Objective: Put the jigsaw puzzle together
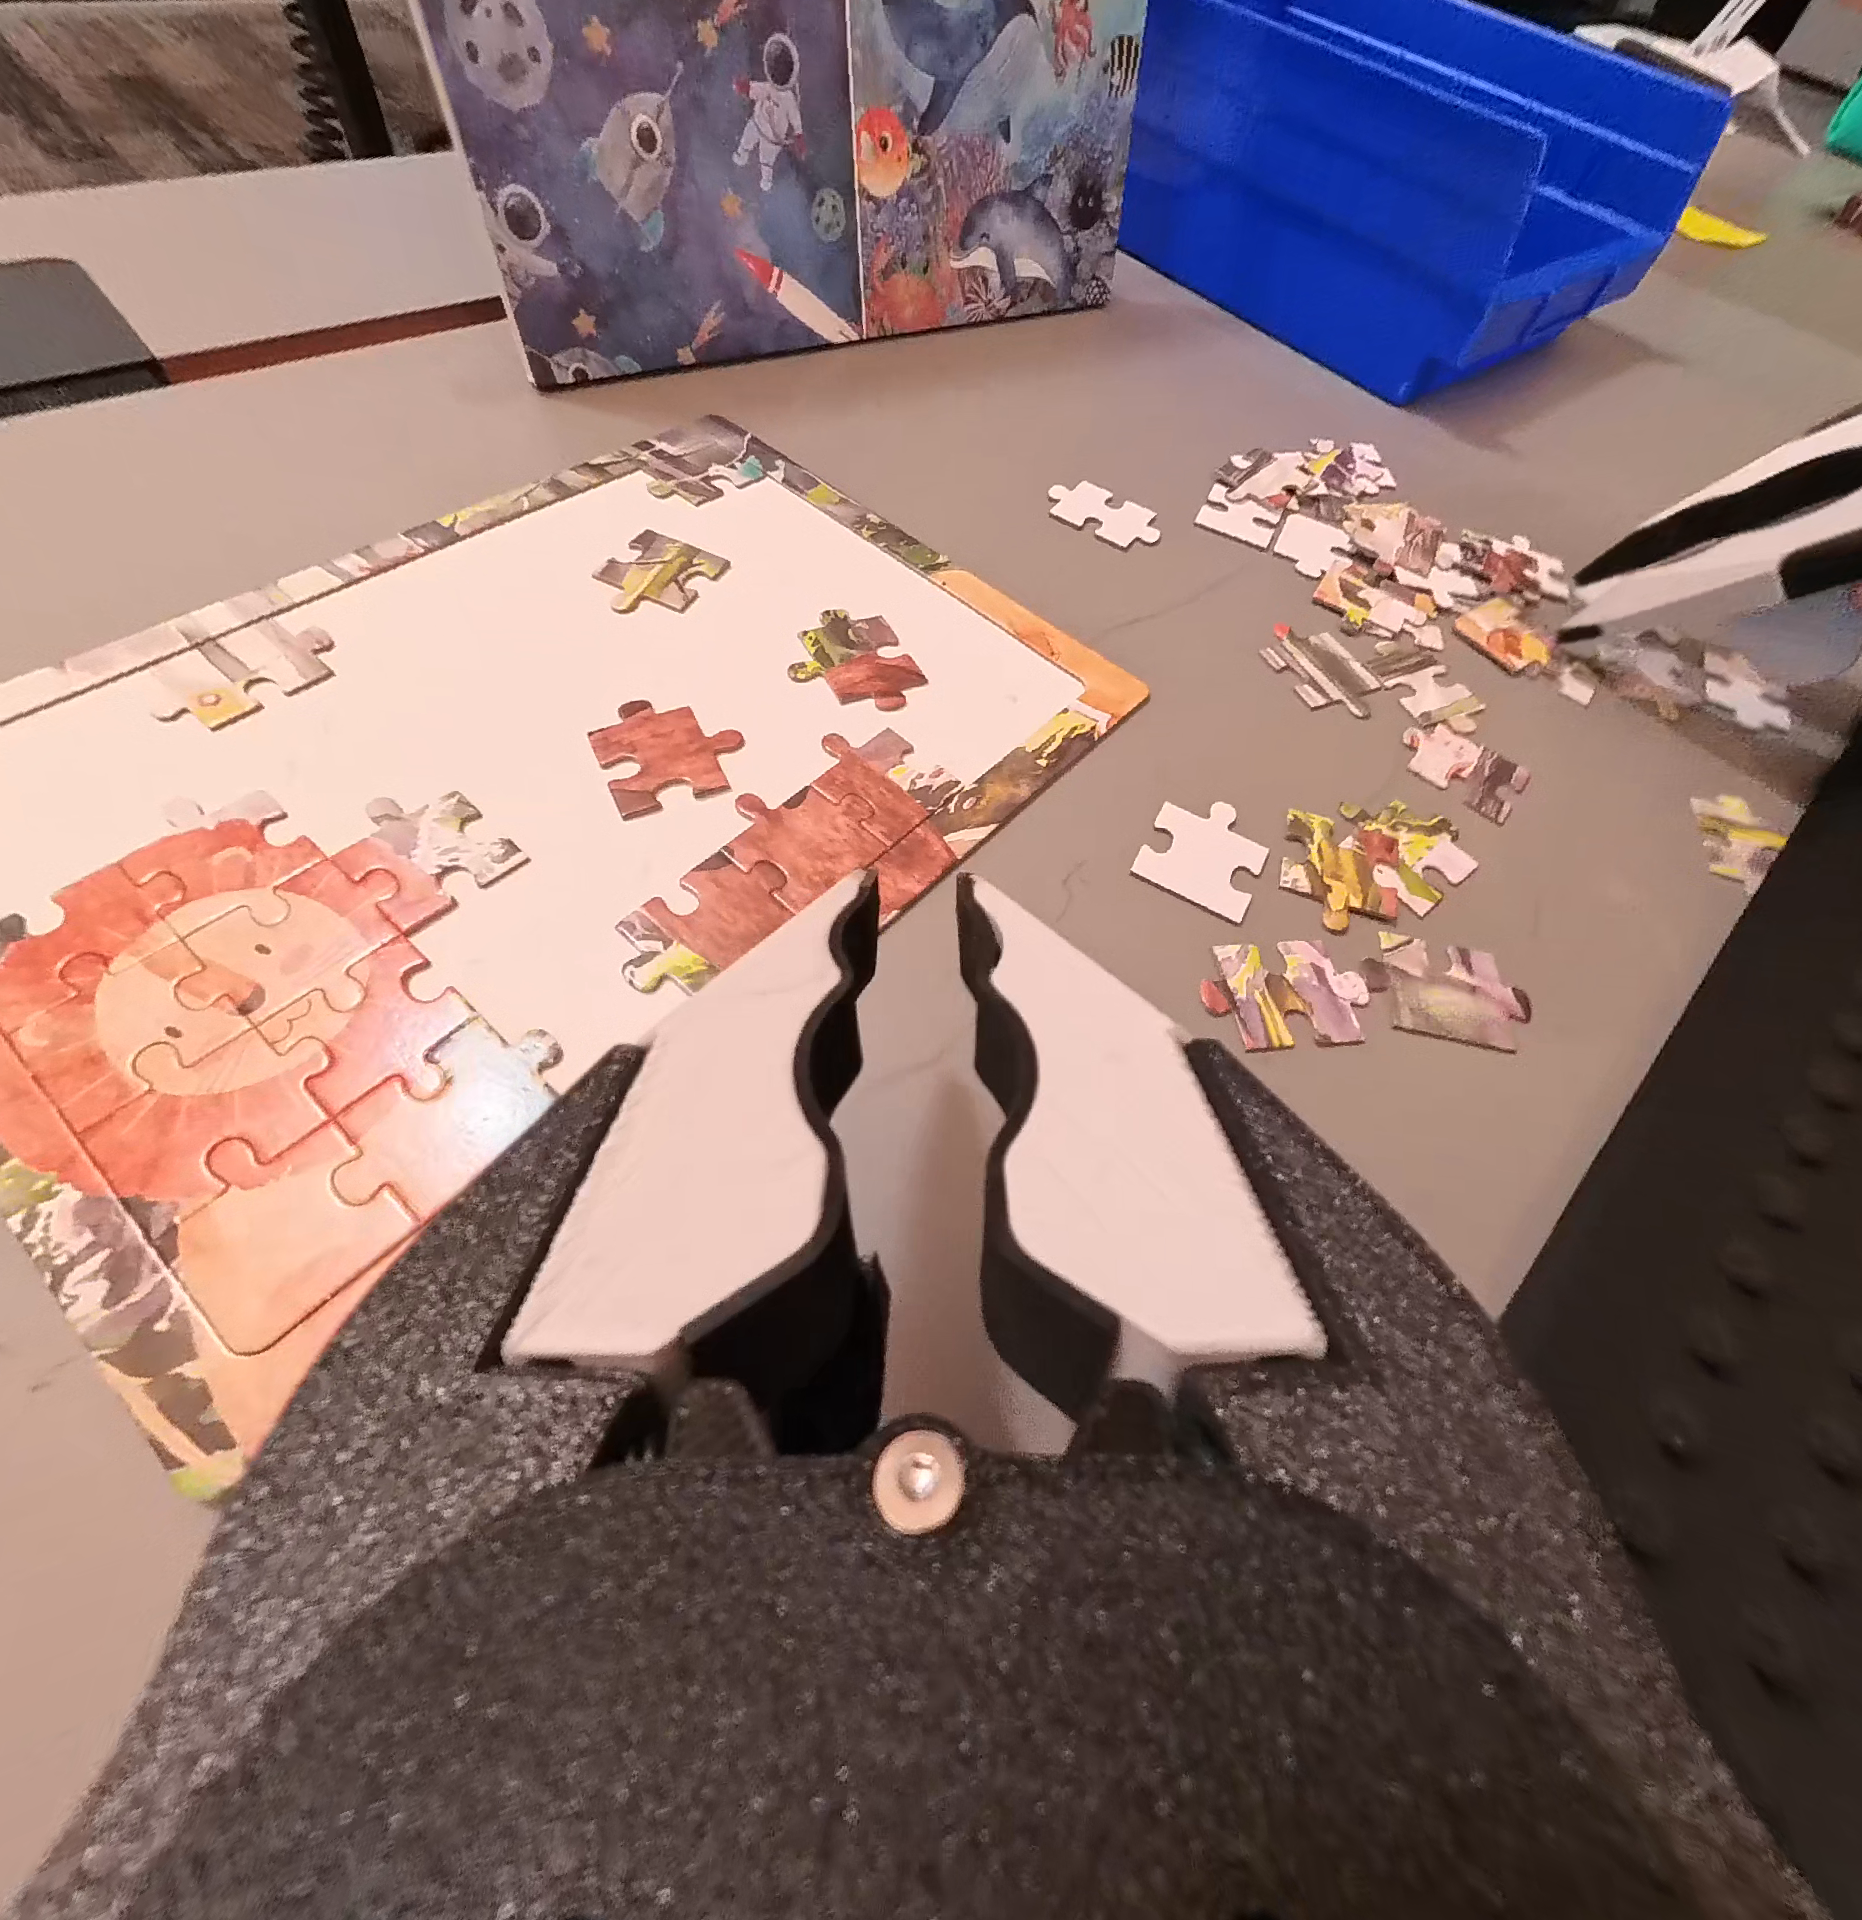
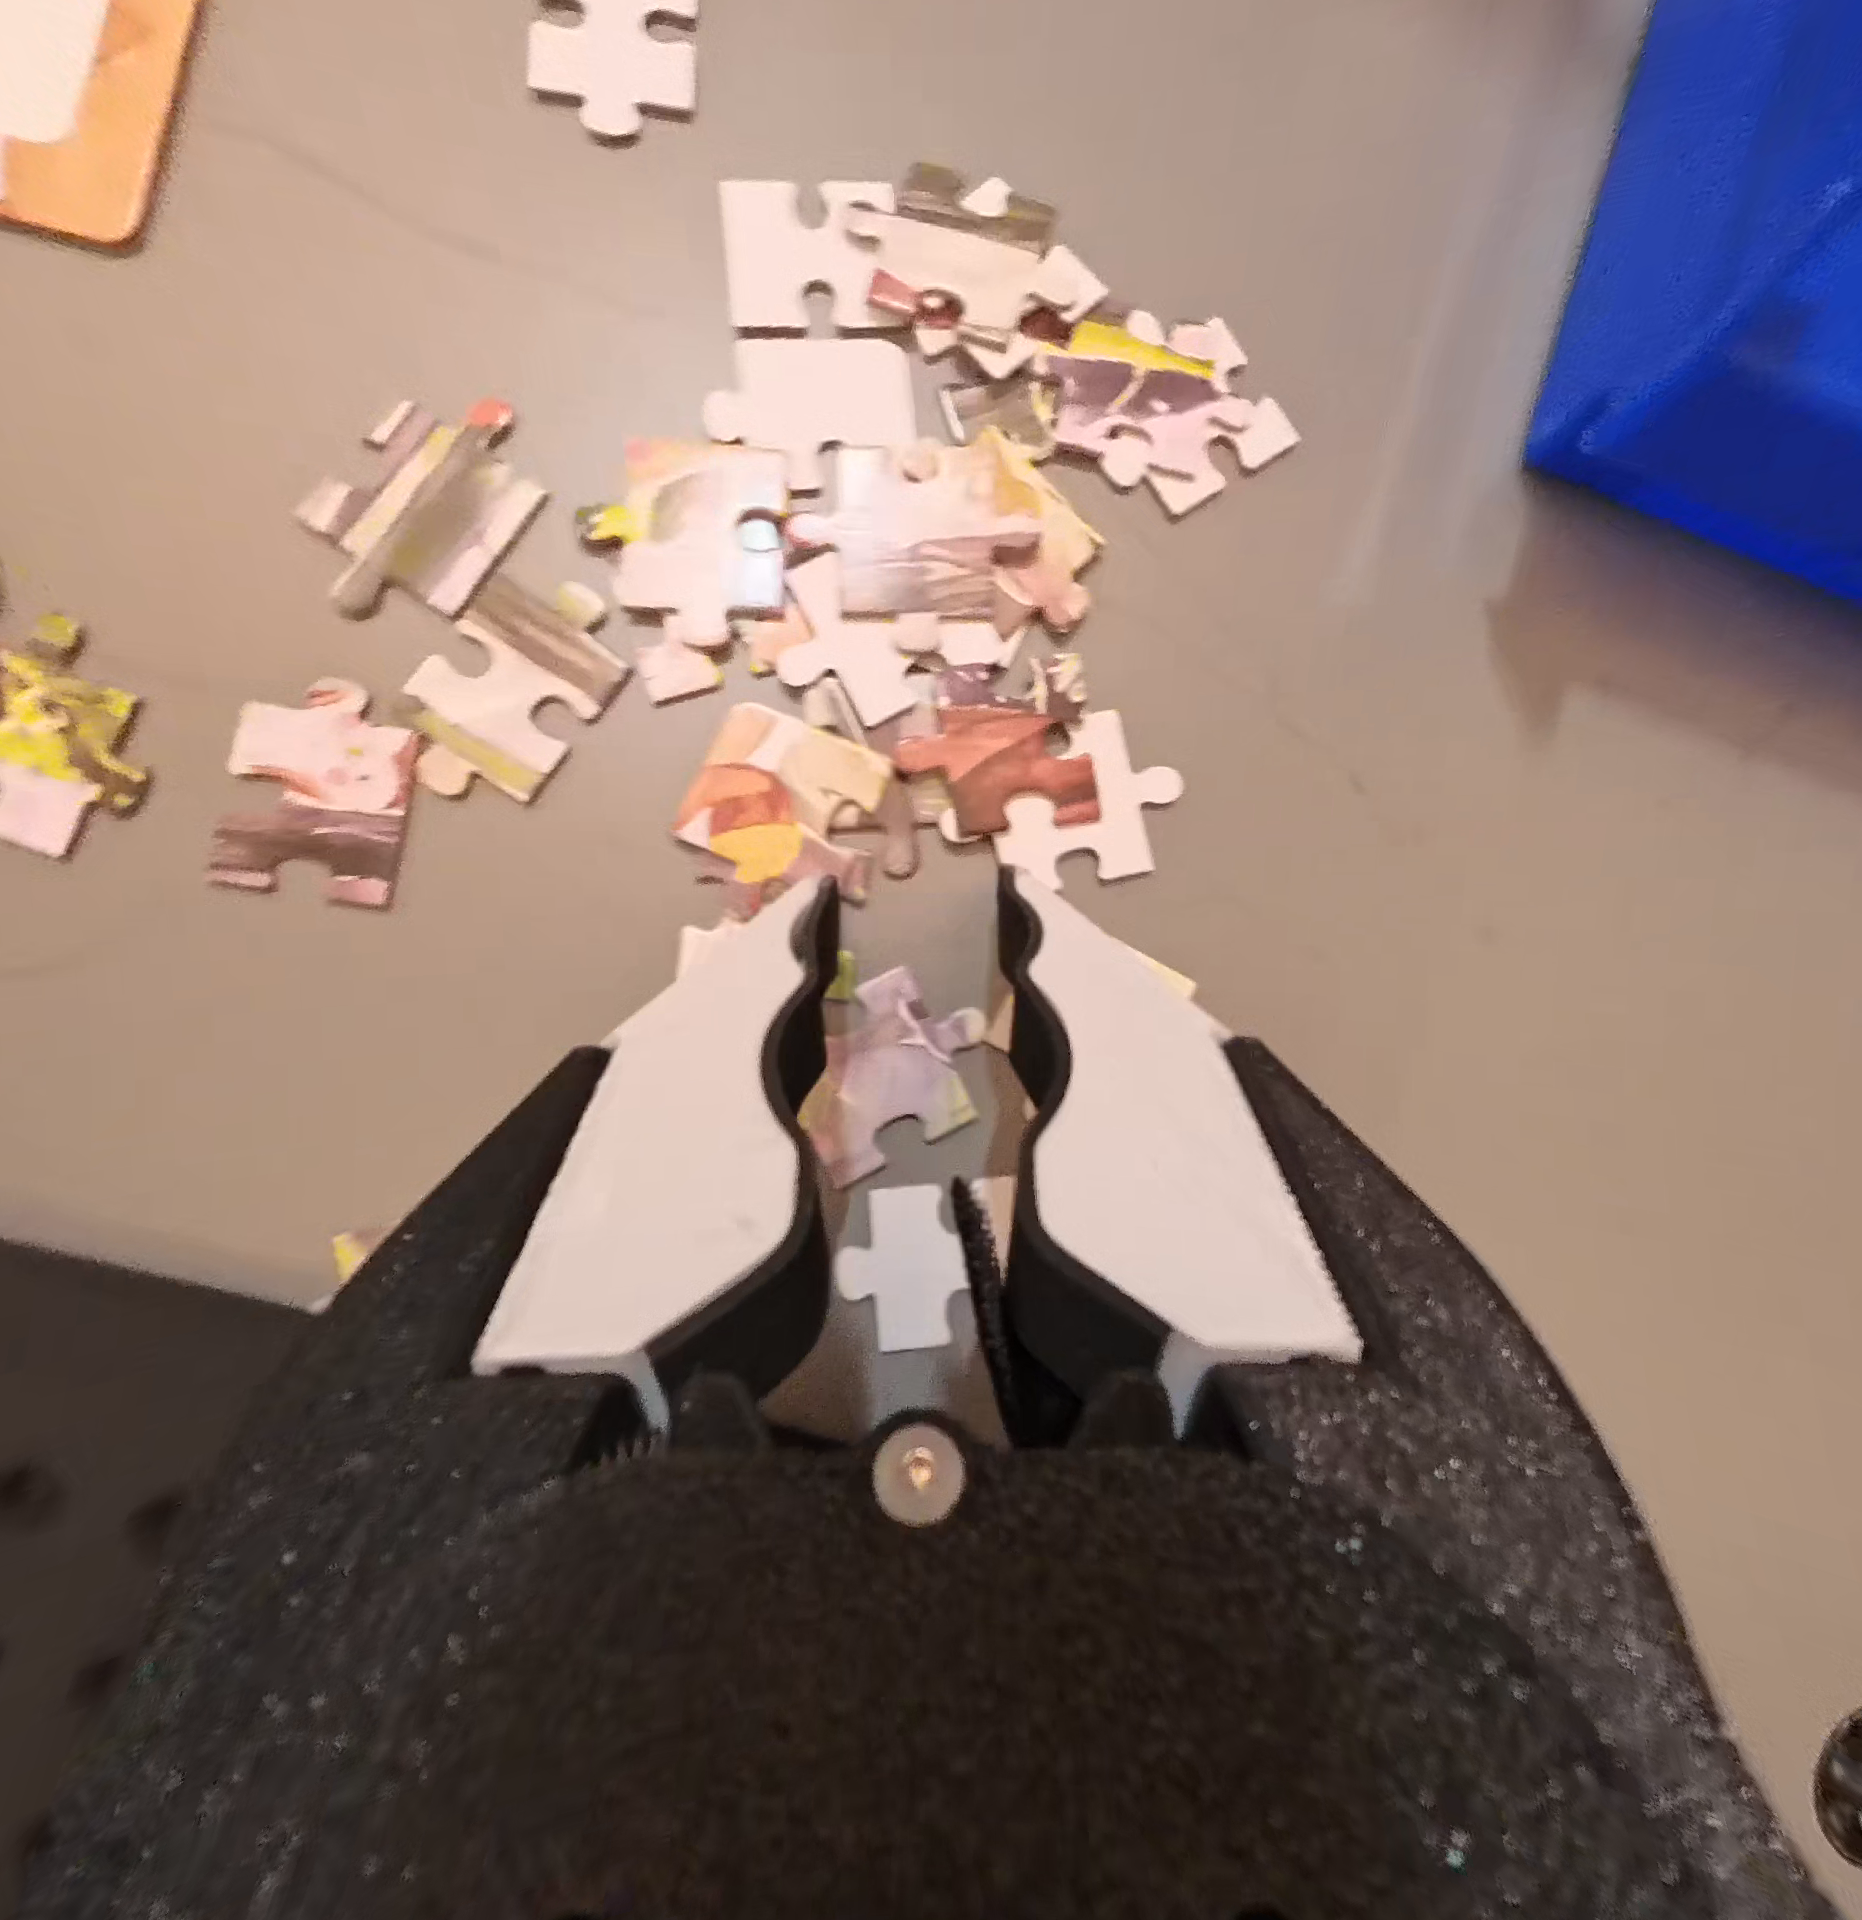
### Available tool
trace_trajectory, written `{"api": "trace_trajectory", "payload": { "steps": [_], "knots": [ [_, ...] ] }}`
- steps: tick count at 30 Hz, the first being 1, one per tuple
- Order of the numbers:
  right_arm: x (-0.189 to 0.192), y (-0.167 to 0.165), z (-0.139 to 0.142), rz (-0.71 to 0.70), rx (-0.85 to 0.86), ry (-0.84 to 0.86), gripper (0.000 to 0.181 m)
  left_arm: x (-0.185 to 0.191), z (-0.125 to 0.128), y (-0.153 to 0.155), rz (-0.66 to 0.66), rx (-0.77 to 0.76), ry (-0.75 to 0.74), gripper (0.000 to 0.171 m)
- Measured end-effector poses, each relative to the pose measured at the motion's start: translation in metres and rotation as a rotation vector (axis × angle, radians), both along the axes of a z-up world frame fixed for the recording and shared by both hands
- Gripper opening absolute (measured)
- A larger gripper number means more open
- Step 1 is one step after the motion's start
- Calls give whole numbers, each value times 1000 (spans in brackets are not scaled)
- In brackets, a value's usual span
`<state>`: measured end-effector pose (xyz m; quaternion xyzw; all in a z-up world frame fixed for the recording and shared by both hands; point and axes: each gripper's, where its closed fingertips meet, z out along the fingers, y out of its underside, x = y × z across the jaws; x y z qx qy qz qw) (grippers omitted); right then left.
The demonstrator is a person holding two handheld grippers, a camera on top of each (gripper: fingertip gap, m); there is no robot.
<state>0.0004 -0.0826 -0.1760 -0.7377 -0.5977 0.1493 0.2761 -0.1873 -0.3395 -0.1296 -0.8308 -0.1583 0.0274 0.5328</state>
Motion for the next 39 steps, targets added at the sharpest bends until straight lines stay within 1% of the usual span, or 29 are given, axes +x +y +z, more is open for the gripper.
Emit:
{"api": "trace_trajectory", "payload": {
  "steps": [2,4,6,8,9,10,13,18,21,22,23,25,27,29,31,33,35,36,37,38,39],
  "knots": [
    [9,16,-1,-54,30,-32,30,-2,1,-1,6,12,-29,15],
    [16,28,4,-85,32,-25,30,-3,0,-2,11,14,-42,15],
    [21,34,8,-110,-17,3,30,-3,-2,-2,15,5,-41,15],
    [29,30,0,-91,-116,-24,40,-2,-4,-1,11,-10,-33,16],
    [33,30,-5,-82,-141,-43,43,-2,-5,0,7,-16,-29,16],
    [35,31,-6,-78,-147,-27,46,-1,-6,0,4,-21,-25,16],
    [35,34,-6,-94,-161,28,41,0,-6,0,2,-26,-24,16],
    [28,32,-6,-64,-128,33,35,0,-8,0,-2,-28,-41,16],
    [23,43,-6,-101,-114,32,34,0,-8,0,-1,-26,-41,16],
    [22,48,-5,-118,-102,27,27,0,-8,0,-1,-26,-42,16],
    [19,52,-4,-128,-84,23,25,0,-8,0,-1,-26,-43,16],
    [7,46,-1,-74,-76,31,40,0,-7,0,-2,-26,-43,16],
    [-4,36,-1,17,-50,7,42,1,-8,0,-4,-25,-46,16],
    [-8,40,-4,94,15,-56,50,2,-8,1,-10,-24,-52,16],
    [-15,42,0,180,12,-42,49,3,-8,1,-16,-24,-55,16],
    [-16,37,-7,258,-112,-46,62,3,-8,1,-20,-26,-57,17],
    [-17,34,-4,285,-232,-7,49,3,-9,2,-20,-28,-58,17],
    [-16,28,-3,292,-301,-14,54,3,-9,2,-19,-30,-59,17],
    [-13,17,-2,325,-362,-29,48,3,-10,2,-18,-32,-60,17],
    [-10,8,-2,347,-389,-60,49,3,-10,2,-16,-32,-62,17],
    [-9,0,0,374,-386,-62,46,2,-10,2,-15,-32,-64,17]
  ]
}}
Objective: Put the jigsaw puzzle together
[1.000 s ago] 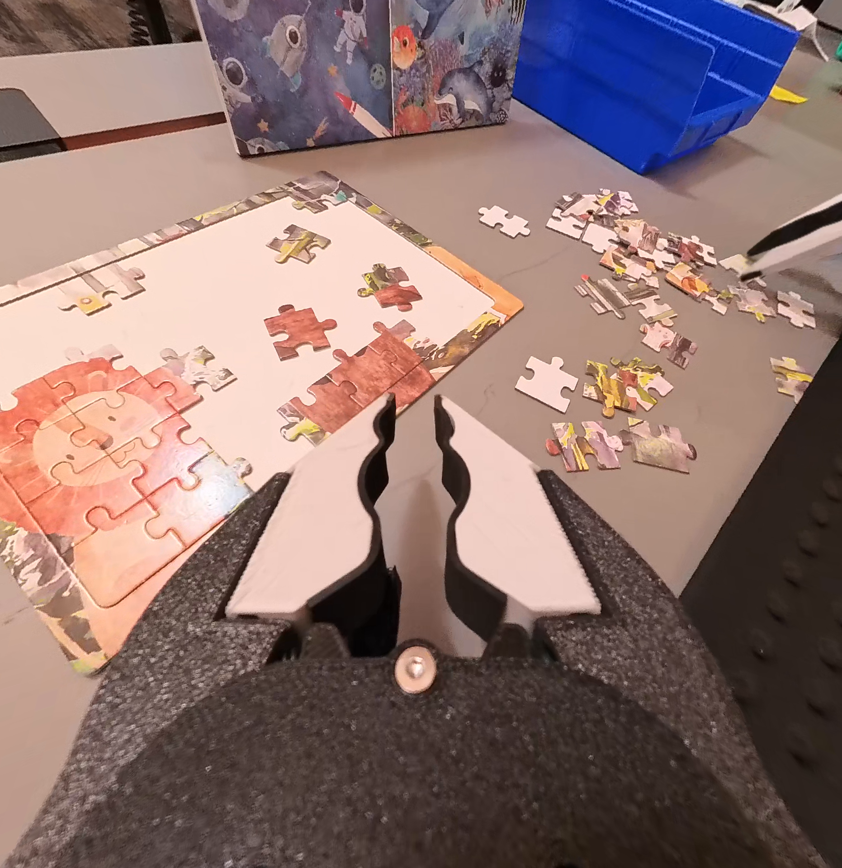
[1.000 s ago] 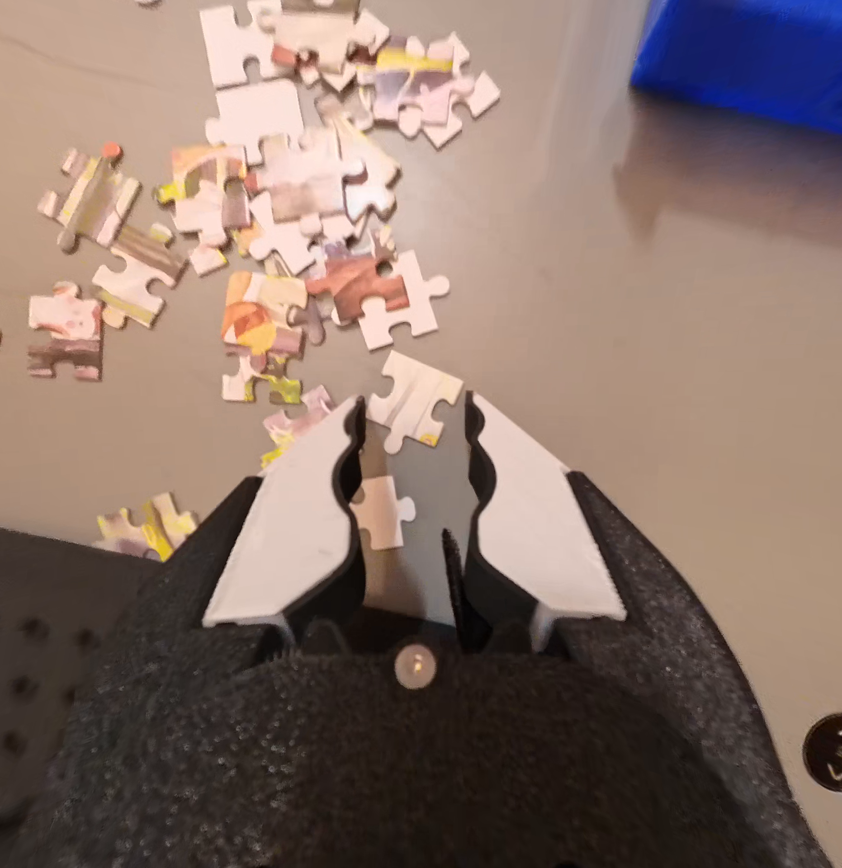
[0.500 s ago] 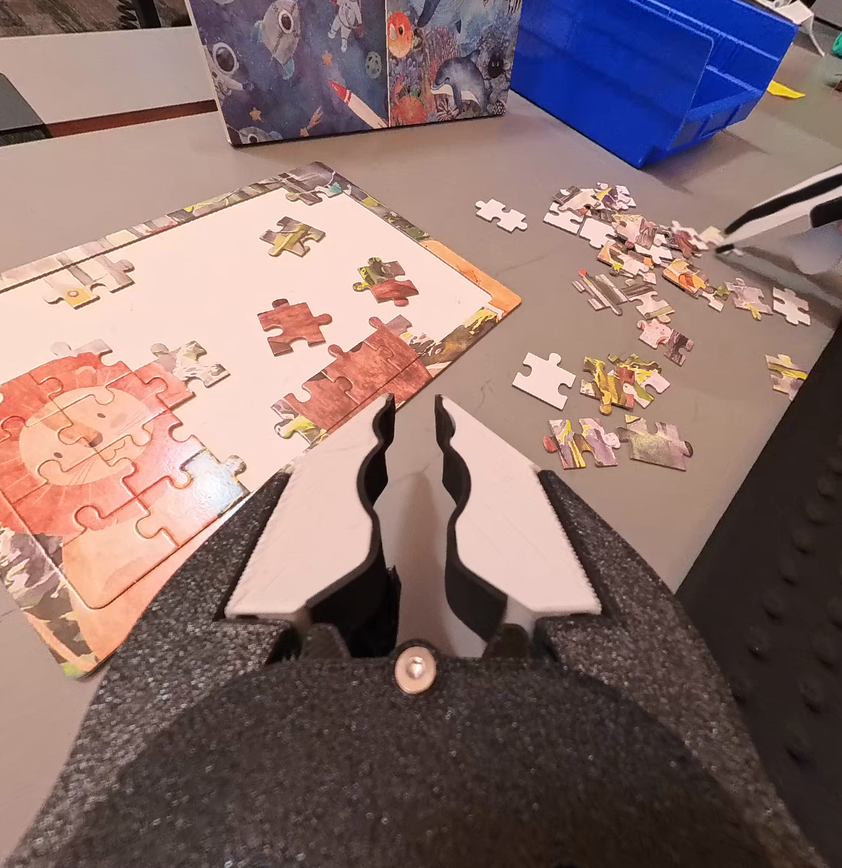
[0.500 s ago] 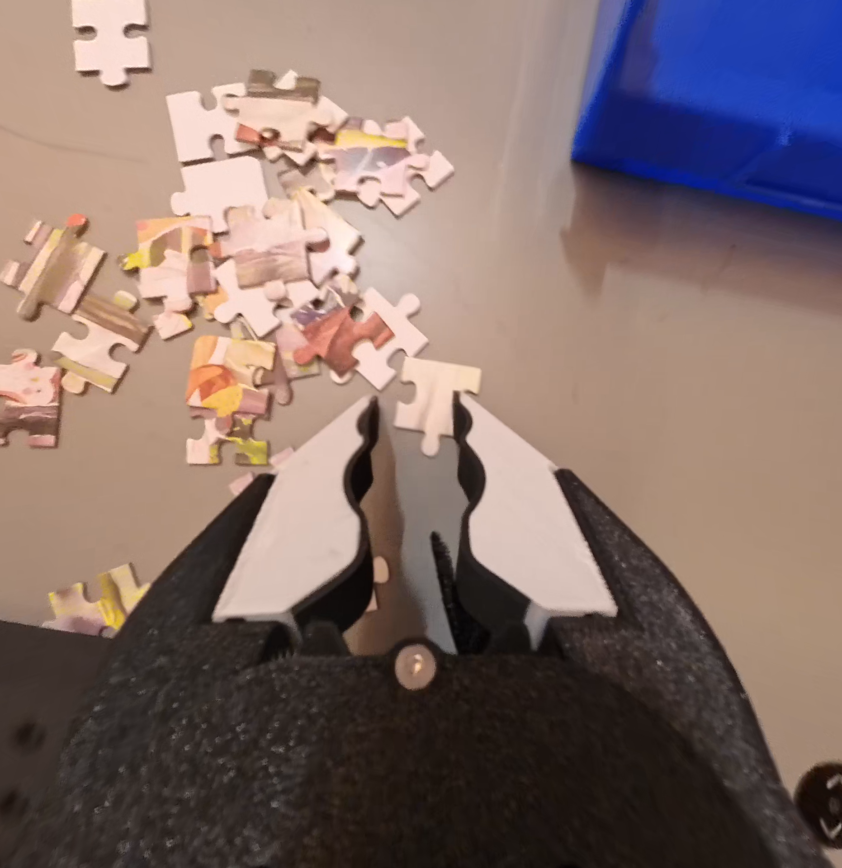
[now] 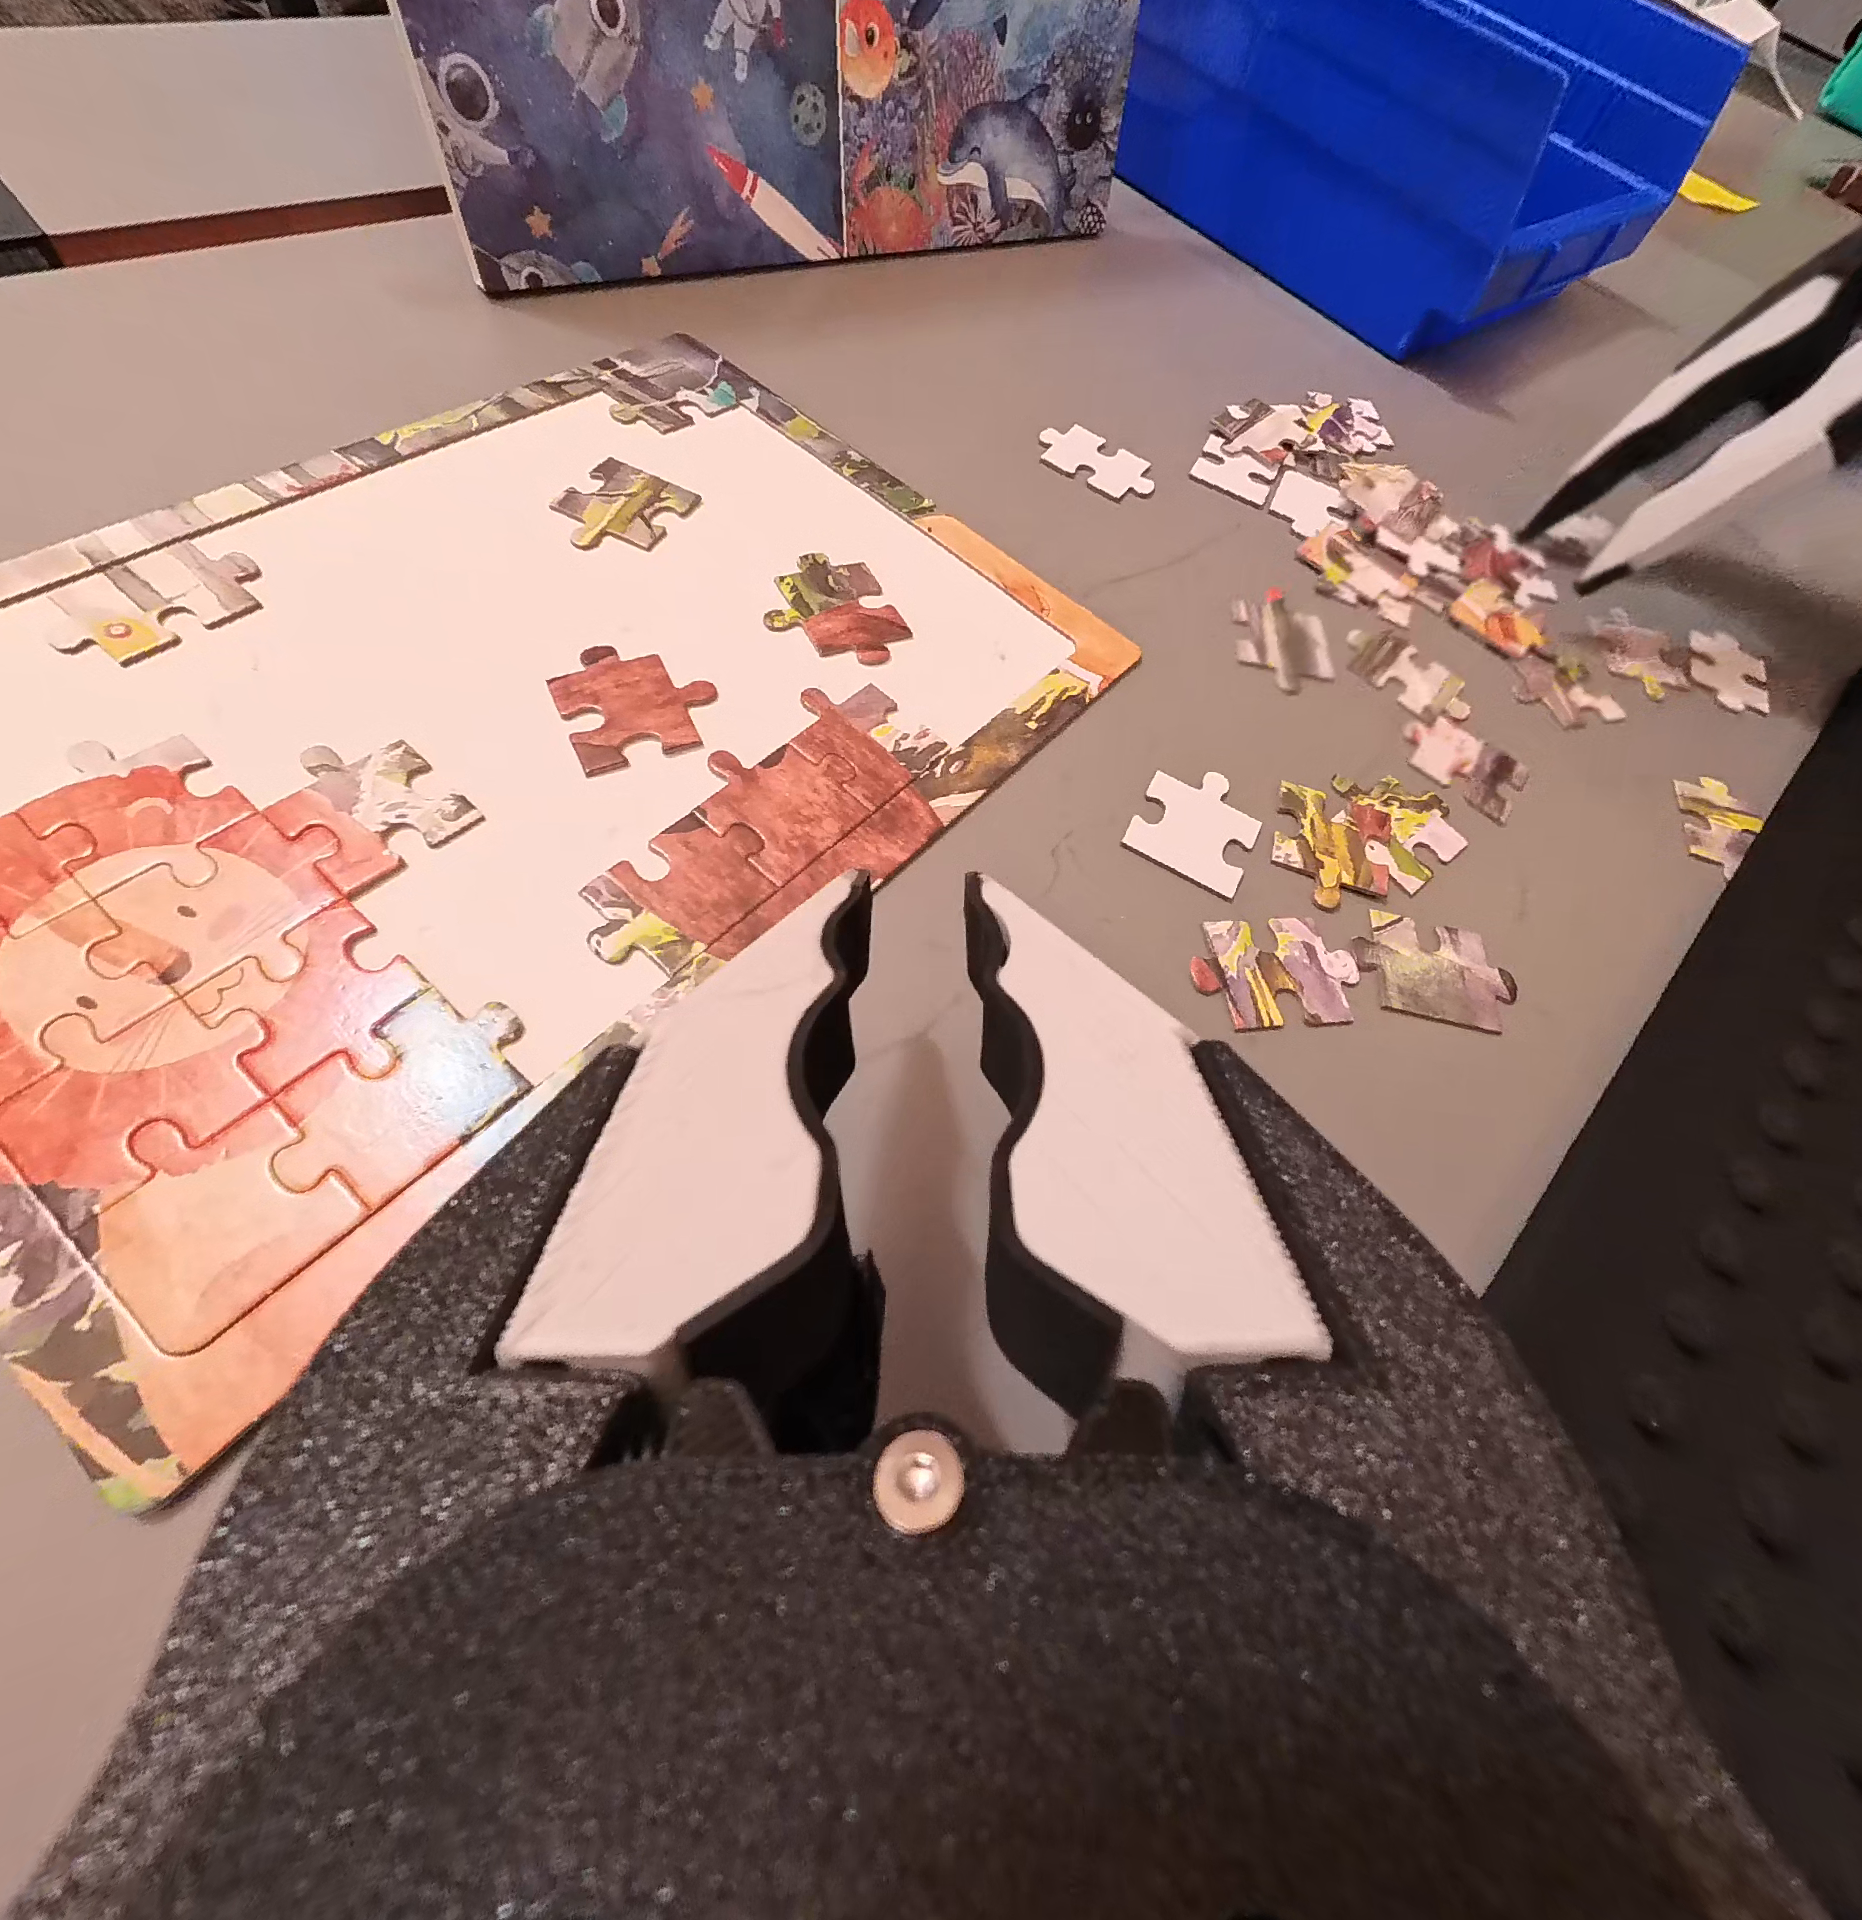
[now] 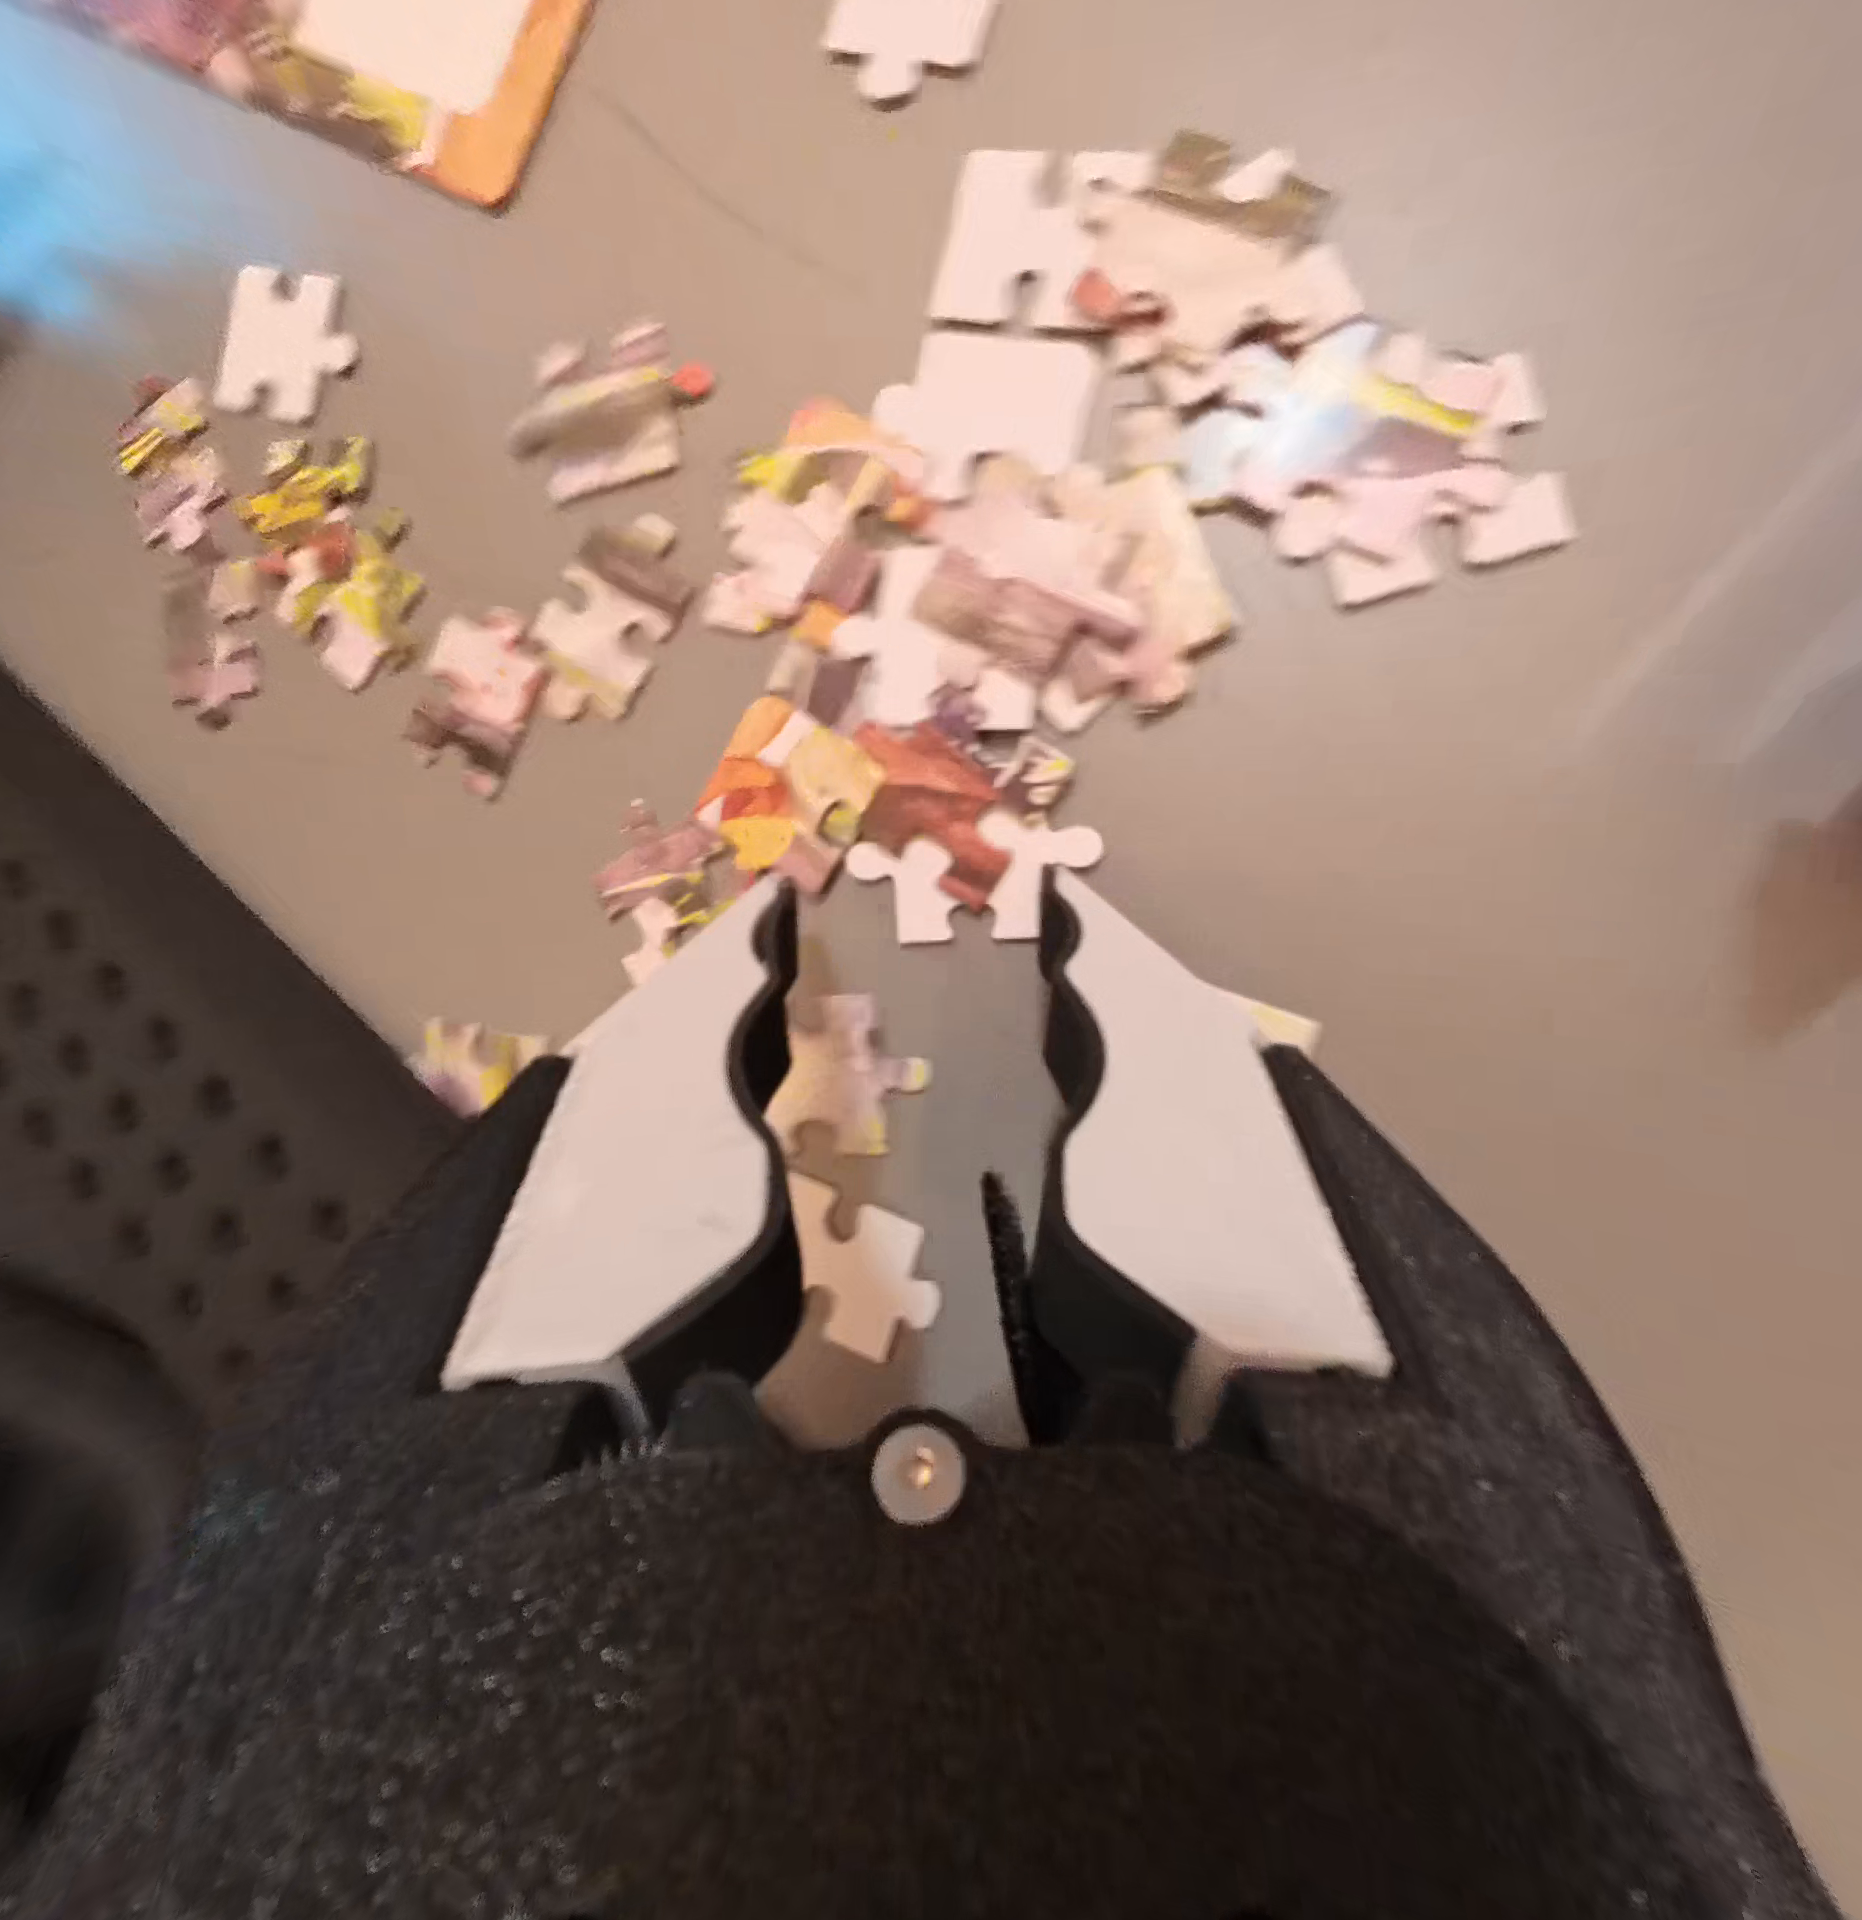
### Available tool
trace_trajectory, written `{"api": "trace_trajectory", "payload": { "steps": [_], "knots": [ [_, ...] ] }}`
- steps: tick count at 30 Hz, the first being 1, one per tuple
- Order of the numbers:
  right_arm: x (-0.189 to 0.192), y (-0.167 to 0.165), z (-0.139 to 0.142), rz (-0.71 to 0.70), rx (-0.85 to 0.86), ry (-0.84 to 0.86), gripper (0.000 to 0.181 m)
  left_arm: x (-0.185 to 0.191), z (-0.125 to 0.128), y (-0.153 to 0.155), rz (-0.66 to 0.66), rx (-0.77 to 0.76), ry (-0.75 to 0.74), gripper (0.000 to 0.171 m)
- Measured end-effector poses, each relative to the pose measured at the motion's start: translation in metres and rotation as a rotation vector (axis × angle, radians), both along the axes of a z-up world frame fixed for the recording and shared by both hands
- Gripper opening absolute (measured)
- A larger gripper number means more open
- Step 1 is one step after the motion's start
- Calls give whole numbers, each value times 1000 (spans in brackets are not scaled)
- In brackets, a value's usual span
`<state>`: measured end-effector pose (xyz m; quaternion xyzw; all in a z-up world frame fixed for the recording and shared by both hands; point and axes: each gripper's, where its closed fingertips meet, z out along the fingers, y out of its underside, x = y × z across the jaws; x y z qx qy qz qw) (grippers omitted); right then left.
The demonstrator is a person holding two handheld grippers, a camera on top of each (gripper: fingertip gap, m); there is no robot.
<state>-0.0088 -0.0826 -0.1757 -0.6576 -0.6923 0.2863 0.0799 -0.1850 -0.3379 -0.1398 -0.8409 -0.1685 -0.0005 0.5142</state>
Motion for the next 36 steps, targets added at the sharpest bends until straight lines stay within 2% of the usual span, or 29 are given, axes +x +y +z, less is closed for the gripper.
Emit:
{"api": "trace_trajectory", "payload": {
  "steps": [1,4,8,10,15,19,23,25,27,29,33,36],
  "knots": [
    [2,-9,1,34,6,-6,41,0,0,0,0,-1,-2,17],
    [5,-5,-3,32,139,-3,42,1,-1,1,-6,-5,-4,17],
    [5,5,-9,-56,274,-20,44,2,-1,1,-13,-6,2,17],
    [1,4,-8,-78,284,17,38,2,-1,1,-14,-3,-4,17],
    [2,6,-7,-88,167,34,31,3,0,1,-17,2,-3,17],
    [13,11,-4,-87,150,8,30,2,0,1,-14,5,-9,17],
    [27,25,26,-176,99,104,30,2,0,1,-12,6,-14,18],
    [27,27,58,-242,-21,258,30,2,0,1,-14,5,-12,18],
    [23,17,100,-284,-273,469,30,3,0,1,-16,3,-13,18],
    [23,10,124,-288,-443,597,30,3,0,1,-19,4,-17,18],
    [20,-19,174,-180,-917,831,30,4,1,1,-20,11,-17,18],
    [13,-38,191,-89,-1106,896,29,3,1,1,-18,13,-19,18]
  ]
}}
